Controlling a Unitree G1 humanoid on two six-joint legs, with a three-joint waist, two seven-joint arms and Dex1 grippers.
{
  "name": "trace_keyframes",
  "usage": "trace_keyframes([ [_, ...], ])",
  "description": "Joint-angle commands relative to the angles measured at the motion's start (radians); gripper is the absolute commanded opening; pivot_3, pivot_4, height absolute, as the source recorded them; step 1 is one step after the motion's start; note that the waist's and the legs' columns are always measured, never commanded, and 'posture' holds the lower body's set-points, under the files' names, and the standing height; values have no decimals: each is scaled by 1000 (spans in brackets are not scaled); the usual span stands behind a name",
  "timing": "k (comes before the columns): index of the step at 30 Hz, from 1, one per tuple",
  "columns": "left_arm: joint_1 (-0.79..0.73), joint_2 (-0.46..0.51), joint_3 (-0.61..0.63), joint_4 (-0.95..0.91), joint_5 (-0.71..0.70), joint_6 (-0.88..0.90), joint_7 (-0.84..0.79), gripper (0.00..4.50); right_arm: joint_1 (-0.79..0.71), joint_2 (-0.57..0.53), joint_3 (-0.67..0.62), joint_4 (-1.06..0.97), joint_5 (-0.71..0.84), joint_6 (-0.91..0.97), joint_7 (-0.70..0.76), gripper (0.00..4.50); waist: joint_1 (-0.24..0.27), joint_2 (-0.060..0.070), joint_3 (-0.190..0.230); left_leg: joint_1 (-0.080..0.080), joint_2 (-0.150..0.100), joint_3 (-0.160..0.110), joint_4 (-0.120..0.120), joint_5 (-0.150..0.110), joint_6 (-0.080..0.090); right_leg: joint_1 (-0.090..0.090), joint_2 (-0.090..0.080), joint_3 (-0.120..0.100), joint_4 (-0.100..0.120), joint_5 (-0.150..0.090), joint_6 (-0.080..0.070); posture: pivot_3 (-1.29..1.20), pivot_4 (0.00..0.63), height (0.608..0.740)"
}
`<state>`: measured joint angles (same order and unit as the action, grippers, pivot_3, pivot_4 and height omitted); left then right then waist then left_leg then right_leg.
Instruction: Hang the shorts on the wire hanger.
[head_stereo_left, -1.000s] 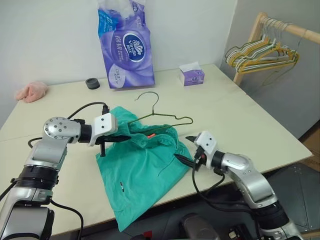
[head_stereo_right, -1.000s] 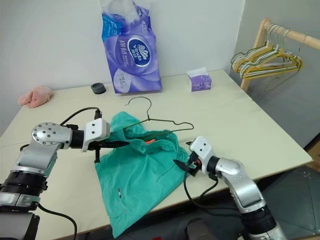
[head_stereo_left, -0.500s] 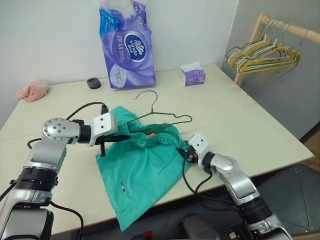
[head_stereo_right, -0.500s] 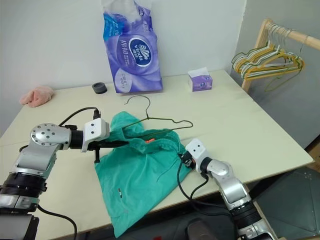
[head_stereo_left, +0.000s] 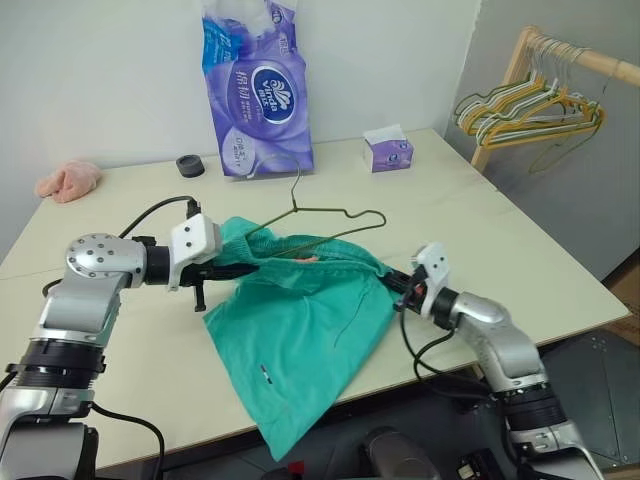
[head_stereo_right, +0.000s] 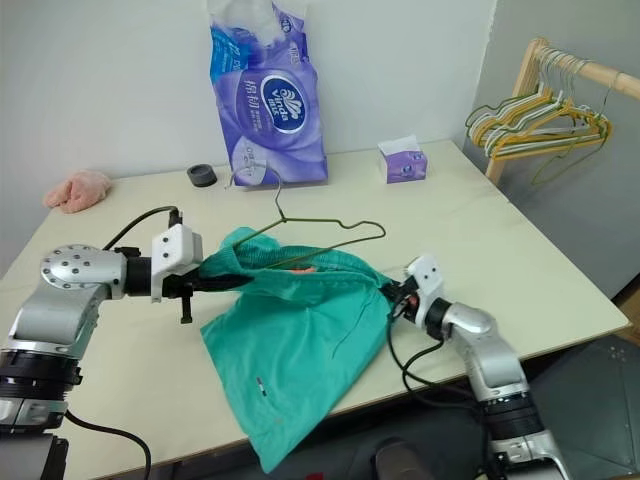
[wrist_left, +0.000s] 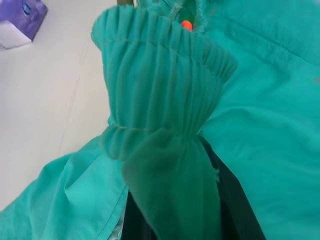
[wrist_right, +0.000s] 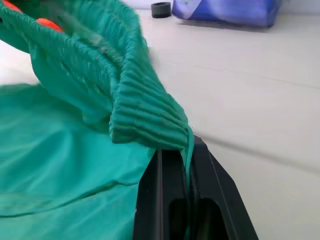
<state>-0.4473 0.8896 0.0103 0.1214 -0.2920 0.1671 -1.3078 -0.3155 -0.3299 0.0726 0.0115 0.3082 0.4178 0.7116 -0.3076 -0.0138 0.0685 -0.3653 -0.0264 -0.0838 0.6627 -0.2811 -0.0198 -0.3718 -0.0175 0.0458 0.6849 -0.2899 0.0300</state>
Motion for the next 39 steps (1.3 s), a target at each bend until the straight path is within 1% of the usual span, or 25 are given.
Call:
trace_keyframes([
  [1,2,43,66,-97,-108,114,-37,0,-41,-60,-68,8,64,62,53,21,0,0,0,0,0,0,0,0,0,0,0,0,0,0,0,-315,23,740],
  [3,14,64,71,-127,-133,147,-60,0,-52,-82,-79,17,83,88,69,21,0,0,0,0,0,0,0,0,0,0,0,0,0,0,0,-315,23,740],
  [7,47,119,61,-137,-122,133,-111,0,-65,-127,-80,9,117,130,121,21,-3,1,0,0,1,0,-1,0,0,0,1,0,0,0,0,-315,23,740],
  [14,49,145,42,-98,-71,60,-129,0,-61,-150,-72,-20,135,152,146,21,2,1,0,0,0,1,0,0,0,0,1,1,0,0,0,-312,19,740],
  [21,61,161,36,-93,-60,33,-164,0,-58,-156,-86,-27,162,197,139,21,1,1,0,0,1,1,0,0,0,0,1,1,0,0,0,-317,14,740],
  [27,66,164,37,-92,-52,13,-176,0,-63,-164,-112,-11,217,285,142,21,1,1,0,0,1,1,0,0,0,0,1,1,0,0,0,-316,12,740],
  [32,77,169,29,-84,-22,-28,-173,0,-56,-176,-103,-22,227,293,149,21,1,1,0,0,1,1,0,0,0,0,1,1,0,0,0,-316,12,740],
  [39,56,143,52,-121,-89,38,-157,0,-52,-175,-94,-17,226,296,144,21,1,1,0,0,1,1,0,0,0,0,1,1,0,0,0,-316,12,740],
])
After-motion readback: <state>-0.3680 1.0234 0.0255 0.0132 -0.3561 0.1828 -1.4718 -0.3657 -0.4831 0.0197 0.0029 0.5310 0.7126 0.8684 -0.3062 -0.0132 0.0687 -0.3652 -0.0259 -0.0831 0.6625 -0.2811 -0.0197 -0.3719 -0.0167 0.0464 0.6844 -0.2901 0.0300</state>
